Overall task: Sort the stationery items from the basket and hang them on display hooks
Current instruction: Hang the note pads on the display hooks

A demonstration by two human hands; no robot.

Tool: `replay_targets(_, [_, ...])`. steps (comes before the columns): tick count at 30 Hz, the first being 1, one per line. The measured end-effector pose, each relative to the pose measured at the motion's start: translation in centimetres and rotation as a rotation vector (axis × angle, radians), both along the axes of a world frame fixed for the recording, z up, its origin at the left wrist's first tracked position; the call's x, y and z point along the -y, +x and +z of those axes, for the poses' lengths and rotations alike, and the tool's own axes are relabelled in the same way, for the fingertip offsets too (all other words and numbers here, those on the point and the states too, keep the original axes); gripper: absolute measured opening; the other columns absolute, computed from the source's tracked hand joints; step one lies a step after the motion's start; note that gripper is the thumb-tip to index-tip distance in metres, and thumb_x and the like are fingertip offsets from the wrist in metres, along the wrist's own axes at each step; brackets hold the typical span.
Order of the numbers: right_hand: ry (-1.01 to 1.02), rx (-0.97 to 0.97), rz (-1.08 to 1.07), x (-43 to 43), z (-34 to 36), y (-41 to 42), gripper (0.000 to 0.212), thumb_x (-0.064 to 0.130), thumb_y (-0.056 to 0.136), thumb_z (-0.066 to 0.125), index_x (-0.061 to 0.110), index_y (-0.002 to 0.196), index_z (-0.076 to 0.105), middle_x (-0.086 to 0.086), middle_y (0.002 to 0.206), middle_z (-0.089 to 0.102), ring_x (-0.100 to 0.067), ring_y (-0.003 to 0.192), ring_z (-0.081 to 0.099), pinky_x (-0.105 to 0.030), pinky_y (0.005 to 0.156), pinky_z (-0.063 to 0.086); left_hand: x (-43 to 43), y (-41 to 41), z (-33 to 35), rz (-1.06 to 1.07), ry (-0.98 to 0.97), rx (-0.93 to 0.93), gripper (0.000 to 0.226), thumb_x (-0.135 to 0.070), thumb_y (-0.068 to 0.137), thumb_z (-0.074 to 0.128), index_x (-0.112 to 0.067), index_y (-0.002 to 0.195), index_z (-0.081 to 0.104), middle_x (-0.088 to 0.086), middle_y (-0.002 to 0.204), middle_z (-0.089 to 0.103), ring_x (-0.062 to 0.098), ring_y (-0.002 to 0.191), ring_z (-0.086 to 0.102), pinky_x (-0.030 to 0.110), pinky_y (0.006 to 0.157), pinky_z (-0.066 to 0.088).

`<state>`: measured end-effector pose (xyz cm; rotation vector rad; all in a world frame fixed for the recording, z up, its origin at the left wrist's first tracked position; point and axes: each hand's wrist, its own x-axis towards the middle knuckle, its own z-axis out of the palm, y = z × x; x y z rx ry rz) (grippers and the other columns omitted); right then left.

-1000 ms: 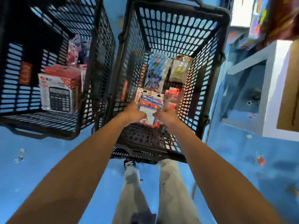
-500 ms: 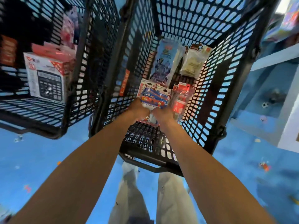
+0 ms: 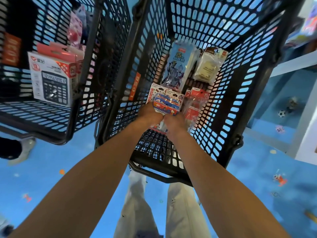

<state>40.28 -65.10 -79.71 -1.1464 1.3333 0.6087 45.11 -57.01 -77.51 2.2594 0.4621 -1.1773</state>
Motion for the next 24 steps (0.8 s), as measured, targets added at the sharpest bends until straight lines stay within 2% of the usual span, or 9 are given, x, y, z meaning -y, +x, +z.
replay_targets(3, [-0.044,0.025,-0.023,0.0,-0.1,-0.3,0.033,0.001,0.084,0.057,0.012,0.114,0.066,-0.011,0.106,0.073,-0.031,0.1,0.069,-0.047,0.088,0.06,0.3,-0.3,-0.1,0.007,0.051,0.007,0.042,-0.019,0.086,0.073,-0.014,0.127,0.065,0.013,0.13,0.065,0.032,0.117,0.063,0.041,0.102,0.054])
replay_targets(7, [-0.127,0.025,0.054,0.3,-0.1,-0.4,0.017,0.004,0.083,0.06,0.02,0.089,0.064,-0.01,0.101,0.073,-0.03,0.097,0.07,-0.046,0.089,0.06,0.3,-0.5,0.2,0.014,0.048,-0.012,0.051,-0.025,0.084,0.076,-0.016,0.132,0.062,0.012,0.133,0.062,0.031,0.118,0.063,0.042,0.103,0.054])
replay_targets(9, [-0.173,0.016,0.108,0.5,0.0,-0.3,0.017,0.006,0.082,0.062,0.021,0.088,0.061,-0.008,0.101,0.073,-0.028,0.095,0.07,-0.041,0.087,0.06,0.3,-0.5,0.4,0.028,0.015,-0.016,0.048,-0.024,0.084,0.077,-0.018,0.13,0.065,0.007,0.129,0.067,0.026,0.116,0.064,0.038,0.102,0.054])
replay_targets(12, [-0.158,0.061,0.122,0.9,0.4,-0.3,0.025,0.003,0.079,0.065,0.022,0.096,0.061,-0.003,0.1,0.071,-0.025,0.096,0.068,-0.035,0.088,0.057,0.1,-0.4,1.1,0.011,-0.007,-0.023,0.038,-0.021,0.085,0.075,-0.02,0.122,0.07,0.004,0.12,0.072,0.023,0.11,0.066,0.028,0.091,0.052])
replay_targets(15, [-0.112,0.115,0.114,1.5,1.4,-0.4,0.035,-0.001,0.074,0.065,0.02,0.102,0.06,0.0,0.094,0.068,-0.024,0.095,0.066,-0.035,0.088,0.056,0.0,0.1,2.1,0.02,-0.03,-0.068,0.034,-0.012,0.082,0.069,-0.018,0.115,0.073,0.005,0.111,0.073,0.024,0.105,0.067,0.026,0.081,0.048])
replay_targets(18, [-0.035,0.116,0.137,2.1,3.1,-0.3,0.07,0.007,0.068,0.068,0.01,0.135,0.047,-0.001,0.096,0.06,-0.021,0.09,0.061,-0.039,0.085,0.054,-0.2,0.6,3.4,0.066,-0.044,-0.099,0.043,-0.004,0.075,0.066,-0.012,0.117,0.067,0.006,0.11,0.069,0.025,0.107,0.063,0.028,0.081,0.045])
replay_targets(20, [-0.004,0.126,0.147,2.3,4.5,-0.3,0.092,0.018,0.059,0.067,0.009,0.146,0.037,-0.007,0.105,0.06,-0.029,0.094,0.059,-0.039,0.08,0.047,-0.5,0.7,4.5,0.119,-0.054,-0.102,0.04,-0.005,0.071,0.068,-0.01,0.111,0.062,0.004,0.108,0.065,0.023,0.104,0.061,0.03,0.079,0.045])
replay_targets(21, [-0.005,0.14,0.151,2.5,5.3,-0.2,0.091,0.023,0.056,0.066,0.008,0.142,0.04,-0.009,0.105,0.06,-0.029,0.094,0.058,-0.038,0.077,0.045,-0.7,0.7,5.1,0.141,-0.069,-0.098,0.039,-0.007,0.069,0.069,-0.012,0.107,0.059,0.004,0.109,0.064,0.021,0.1,0.06,0.031,0.076,0.046])
replay_targets(24, [-0.033,0.171,0.178,3.0,7.2,0.0,0.053,0.02,0.071,0.067,0.012,0.121,0.051,-0.001,0.095,0.057,-0.027,0.095,0.058,-0.037,0.078,0.048,-1.5,0.6,6.9,0.147,-0.131,-0.116,0.054,-0.015,0.068,0.072,-0.012,0.12,0.057,0.01,0.117,0.063,0.026,0.102,0.061,0.039,0.082,0.054])
